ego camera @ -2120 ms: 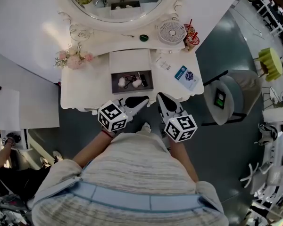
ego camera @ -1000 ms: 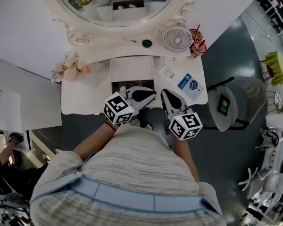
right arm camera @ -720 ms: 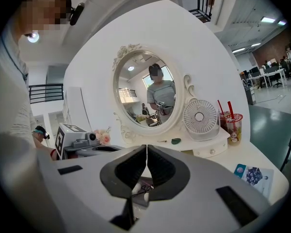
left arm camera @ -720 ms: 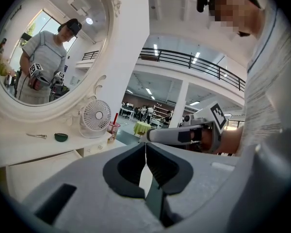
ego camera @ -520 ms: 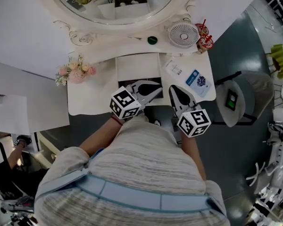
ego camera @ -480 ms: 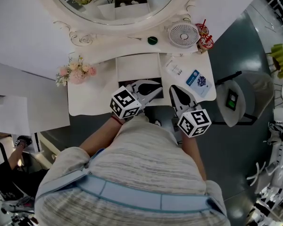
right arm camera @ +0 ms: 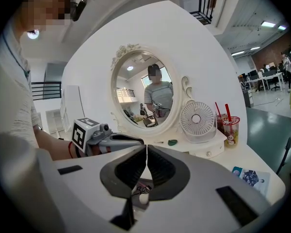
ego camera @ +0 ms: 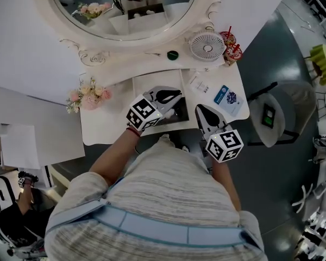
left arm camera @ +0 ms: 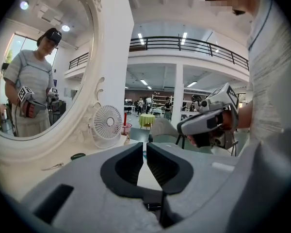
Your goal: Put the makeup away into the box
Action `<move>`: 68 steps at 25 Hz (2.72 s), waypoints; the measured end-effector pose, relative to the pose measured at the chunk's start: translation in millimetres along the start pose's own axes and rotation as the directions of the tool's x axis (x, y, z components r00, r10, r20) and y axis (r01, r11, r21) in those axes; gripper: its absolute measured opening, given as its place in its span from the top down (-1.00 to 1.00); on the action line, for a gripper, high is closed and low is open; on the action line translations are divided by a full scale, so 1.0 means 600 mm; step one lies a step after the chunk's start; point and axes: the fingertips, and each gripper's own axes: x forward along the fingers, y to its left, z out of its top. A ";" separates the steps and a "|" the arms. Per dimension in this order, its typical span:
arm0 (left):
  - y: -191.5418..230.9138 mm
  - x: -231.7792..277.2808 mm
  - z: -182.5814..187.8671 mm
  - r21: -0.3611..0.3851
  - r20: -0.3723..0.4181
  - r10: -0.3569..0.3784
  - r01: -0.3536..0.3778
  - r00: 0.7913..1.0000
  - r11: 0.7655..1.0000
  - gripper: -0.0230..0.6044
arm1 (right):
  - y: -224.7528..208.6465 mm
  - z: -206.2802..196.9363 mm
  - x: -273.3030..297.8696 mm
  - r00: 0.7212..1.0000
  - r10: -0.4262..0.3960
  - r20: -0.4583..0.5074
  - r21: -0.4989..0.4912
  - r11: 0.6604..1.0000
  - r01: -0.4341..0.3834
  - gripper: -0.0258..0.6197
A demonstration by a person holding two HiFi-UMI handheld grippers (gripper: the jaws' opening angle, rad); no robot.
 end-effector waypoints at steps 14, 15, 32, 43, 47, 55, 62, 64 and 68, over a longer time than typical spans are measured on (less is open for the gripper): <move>0.099 0.058 -0.036 0.105 -0.154 0.060 -0.044 0.986 0.993 0.48 | -0.019 -0.001 0.005 1.000 -0.024 0.007 0.013 1.000 0.023 0.89; 0.107 0.061 -0.038 0.111 -0.161 0.069 -0.051 0.985 0.993 0.45 | -0.019 -0.002 0.006 1.000 -0.024 0.007 0.015 1.000 0.024 0.89; 0.254 0.117 -0.086 0.154 -0.297 0.193 -0.153 0.935 0.976 0.21 | -0.038 -0.021 0.030 0.999 -0.034 -0.031 0.045 0.998 0.035 0.89; 0.305 0.156 -0.122 0.213 -0.364 0.254 -0.186 0.896 0.959 0.21 | -0.063 -0.025 0.043 0.997 -0.071 -0.040 0.069 0.995 0.073 0.89; 0.325 0.171 -0.133 0.246 -0.395 0.277 -0.190 0.876 0.950 0.22 | -0.075 -0.028 0.045 0.995 -0.089 -0.043 0.079 0.993 0.093 0.89; 0.355 0.190 -0.153 0.282 -0.452 0.309 -0.195 0.837 0.939 0.22 | -0.097 -0.034 0.040 0.991 -0.124 -0.048 0.099 0.987 0.128 0.89; 0.362 0.197 -0.160 0.275 -0.467 0.305 -0.192 0.830 0.942 0.22 | -0.109 -0.037 0.034 0.989 -0.140 -0.051 0.107 0.984 0.144 0.89; 0.367 0.196 -0.158 0.265 -0.463 0.312 -0.206 0.829 0.942 0.22 | -0.112 -0.036 0.032 0.989 -0.140 -0.049 0.109 0.983 0.145 0.89; 0.374 0.198 -0.160 0.256 -0.481 0.305 -0.201 0.822 0.945 0.22 | -0.114 -0.037 0.032 0.989 -0.138 -0.053 0.106 0.984 0.143 0.89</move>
